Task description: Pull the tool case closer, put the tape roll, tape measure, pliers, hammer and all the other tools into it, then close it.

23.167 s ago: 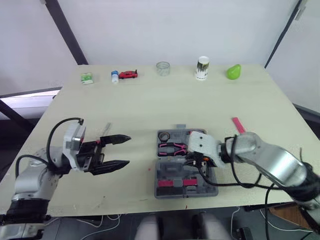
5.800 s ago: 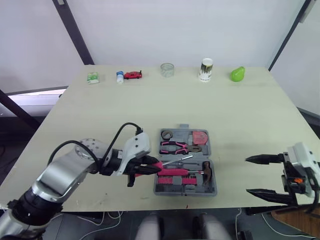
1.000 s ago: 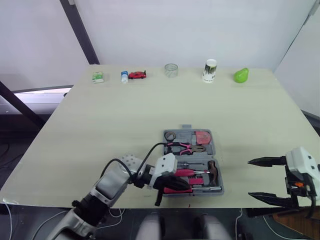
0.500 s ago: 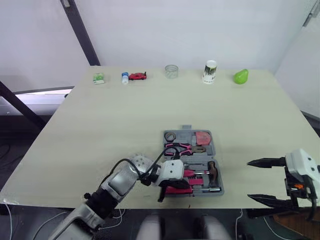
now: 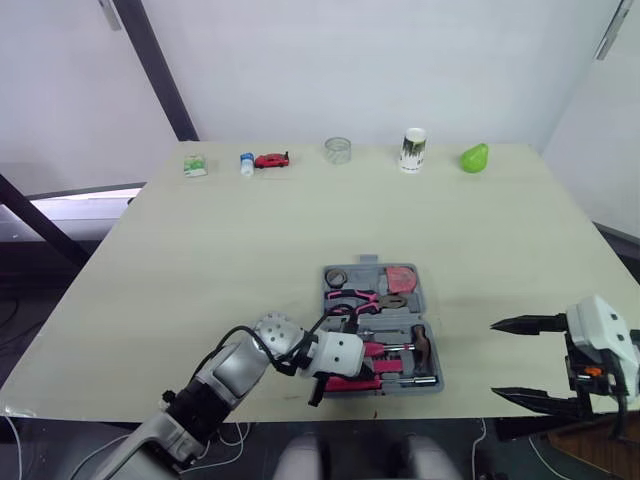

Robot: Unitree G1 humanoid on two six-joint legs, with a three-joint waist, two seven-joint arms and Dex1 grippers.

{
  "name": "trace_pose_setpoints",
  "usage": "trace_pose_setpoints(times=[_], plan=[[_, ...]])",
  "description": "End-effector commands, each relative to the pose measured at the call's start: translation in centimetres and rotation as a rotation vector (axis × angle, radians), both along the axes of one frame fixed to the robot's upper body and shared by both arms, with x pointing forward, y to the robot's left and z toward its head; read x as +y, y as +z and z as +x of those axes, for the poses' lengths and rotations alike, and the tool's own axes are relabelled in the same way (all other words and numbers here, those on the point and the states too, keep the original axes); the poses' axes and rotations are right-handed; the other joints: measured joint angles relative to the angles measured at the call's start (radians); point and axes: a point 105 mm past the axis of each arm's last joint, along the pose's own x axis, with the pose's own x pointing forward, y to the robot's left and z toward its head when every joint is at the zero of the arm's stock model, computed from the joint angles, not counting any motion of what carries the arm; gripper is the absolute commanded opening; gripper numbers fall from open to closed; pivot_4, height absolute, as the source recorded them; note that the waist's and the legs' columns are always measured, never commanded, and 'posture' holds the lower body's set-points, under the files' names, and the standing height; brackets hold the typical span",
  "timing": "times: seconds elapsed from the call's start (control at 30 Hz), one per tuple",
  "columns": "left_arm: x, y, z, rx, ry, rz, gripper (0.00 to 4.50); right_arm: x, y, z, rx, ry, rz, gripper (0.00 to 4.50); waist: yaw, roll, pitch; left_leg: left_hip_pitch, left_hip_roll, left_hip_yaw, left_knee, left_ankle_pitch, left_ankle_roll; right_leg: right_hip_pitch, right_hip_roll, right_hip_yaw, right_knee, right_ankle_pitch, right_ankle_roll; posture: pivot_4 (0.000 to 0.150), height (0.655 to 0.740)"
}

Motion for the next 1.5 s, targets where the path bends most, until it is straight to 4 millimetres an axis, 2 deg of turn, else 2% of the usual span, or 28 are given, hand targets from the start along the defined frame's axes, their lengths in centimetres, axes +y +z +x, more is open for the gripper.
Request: trace_pose_setpoints(times=[0.03,0.1,0.2,0.37,0.43,0.5,0.6,0.73,0.83,0.93,0.97,1.03,1.07,1.13,1.27,1.4,1.5], plan=[[1.0,-1.5,-1.0,0.292,0.194,-0.076,0.02,0.0,0.4,0.6,-0.042,-0.022,0.026,4.5,-0.001,0.001,-0.001,0.0,0.0,0.0,0.0,0.0,0.0,0.0,0.0,0.0,0.0,0.0,0.0,0.15,0.74],[0.8,0.7,-0.3,0.346,0.252,-0.199,0.02,0.1,0.6,1.2,-0.056,-0.062,0.079,4.5,-0.005,-0.001,0.001,-0.001,0.001,0.0,0.0,0.0,0.0,-0.001,0.0,0.0,0.0,0.0,0.0,0.15,0.74],[1.3,2.9,1.0,0.373,0.362,-0.316,0.02,0.4,0.6,2.1,-0.086,-0.119,0.146,4.5,-0.007,-0.002,0.004,-0.003,0.001,-0.001,0.0,0.0,0.0,-0.003,0.0,-0.001,0.001,0.0,0.001,0.15,0.74],[2.8,6.7,4.7,0.384,0.666,-0.595,0.02,1.7,0.6,4.1,-0.163,-0.241,0.276,4.5,-0.006,-0.004,0.006,-0.004,0.001,-0.003,0.0,0.0,0.0,-0.003,-0.001,-0.001,0.0,0.0,0.001,0.15,0.74],[4.0,8.2,6.1,0.344,0.777,-0.716,0.02,2.3,0.4,5.8,-0.201,-0.339,0.329,4.5,-0.009,-0.004,0.007,-0.004,0.0,-0.005,0.0,0.0,0.0,-0.003,-0.001,0.0,0.0,0.001,0.001,0.15,0.74],[5.2,9.0,6.8,0.29,0.853,-0.775,0.02,3.2,0.1,7.3,-0.229,-0.407,0.368,4.5,-0.02,-0.005,0.008,-0.003,0.0,-0.005,0.0,0.0,0.0,-0.003,-0.001,-0.001,0.0,0.001,0.001,0.15,0.74],[6.5,9.1,7.0,0.225,0.897,-0.778,0.02,4.6,-0.8,9.2,-0.255,-0.428,0.373,4.5,-0.023,-0.004,0.009,-0.003,0.0,-0.006,-0.001,0.0,0.0,-0.003,-0.001,0.0,0.001,0.001,0.001,0.15,0.74],[8.2,9.1,7.1,0.206,0.943,-0.828,0.02,4.6,-2.8,11.5,-0.183,-0.47,0.372,4.5,-0.02,-0.004,0.011,-0.004,0.0,-0.004,-0.002,0.0,0.0,-0.005,-0.001,0.0,0.0,0.001,0.001,0.15,0.74],[9.9,8.4,6.5,0.186,0.962,-0.804,0.79,3.2,-3.9,11.6,-0.172,-0.472,0.337,4.5,-0.015,-0.004,0.012,-0.005,-0.001,-0.001,-0.002,0.0,0.0,-0.005,-0.002,-0.001,-0.001,0.001,0.001,0.15,0.74],[12.0,7.7,5.8,0.171,1.016,-0.778,2.03,1.0,-4.9,10.7,-0.153,-0.507,0.301,4.5,-0.015,-0.004,0.012,-0.005,0.0,-0.001,-0.006,0.0,0.0,-0.005,-0.002,-0.002,-0.004,0.001,0.001,0.15,0.74],[12.8,7.3,5.5,0.164,1.039,-0.764,2.45,0.1,-5.4,10.1,-0.142,-0.518,0.284,4.5,-0.016,-0.004,0.012,-0.005,0.0,-0.001,-0.007,0.0,0.0,-0.005,-0.003,-0.002,-0.005,0.001,0.001,0.15,0.74],[15.9,5.8,3.9,0.156,1.119,-0.709,3.3,-2.8,-6.5,8.2,-0.1,-0.573,0.235,4.5,-0.016,-0.004,0.012,-0.005,0.0,-0.001,-0.008,0.0,0.0,-0.005,-0.003,-0.001,-0.006,0.001,0.001,0.15,0.74],[17.0,5.3,3.2,0.153,1.152,-0.69,3.84,-3.9,-6.9,7.3,-0.089,-0.594,0.21,4.5,-0.018,-0.004,0.012,-0.004,0.0,-0.001,-0.01,0.0,0.0,-0.005,-0.003,-0.001,-0.007,0.001,0.0,0.15,0.74],[18.6,4.7,2.0,0.153,1.195,-0.66,4.48,-5.7,-7.2,5.9,-0.072,-0.634,0.178,4.5,-0.025,-0.004,0.015,-0.004,0.0,-0.001,-0.013,0.0,0.0,-0.005,-0.003,-0.001,-0.01,0.0,0.0,0.15,0.74],[20.8,3.7,-0.2,0.164,1.237,-0.595,4.48,-8.4,-6.5,3.5,-0.071,-0.723,0.158,4.5,-0.022,-0.004,0.016,-0.002,0.002,0.0,-0.012,0.0,0.0,-0.003,-0.003,0.001,-0.012,-0.001,-0.002,0.15,0.74],[20.3,3.6,-0.5,0.185,1.2,-0.568,4.48,-8.1,-5.8,3.2,-0.064,-0.719,0.176,4.5,-0.022,-0.004,0.017,-0.001,0.003,0.001,-0.011,0.0,0.0,-0.003,-0.004,0.002,-0.012,-0.001,-0.002,0.15,0.74],[18.5,3.8,1.2,0.165,1.111,-0.512,4.48,-6.5,-5.3,5.1,-0.11,-0.683,0.144,4.5,-0.022,-0.004,0.017,-0.001,0.002,0.001,-0.011,0.0,0.0,-0.003,-0.005,0.002,-0.012,0.0,-0.001,0.15,0.74]])
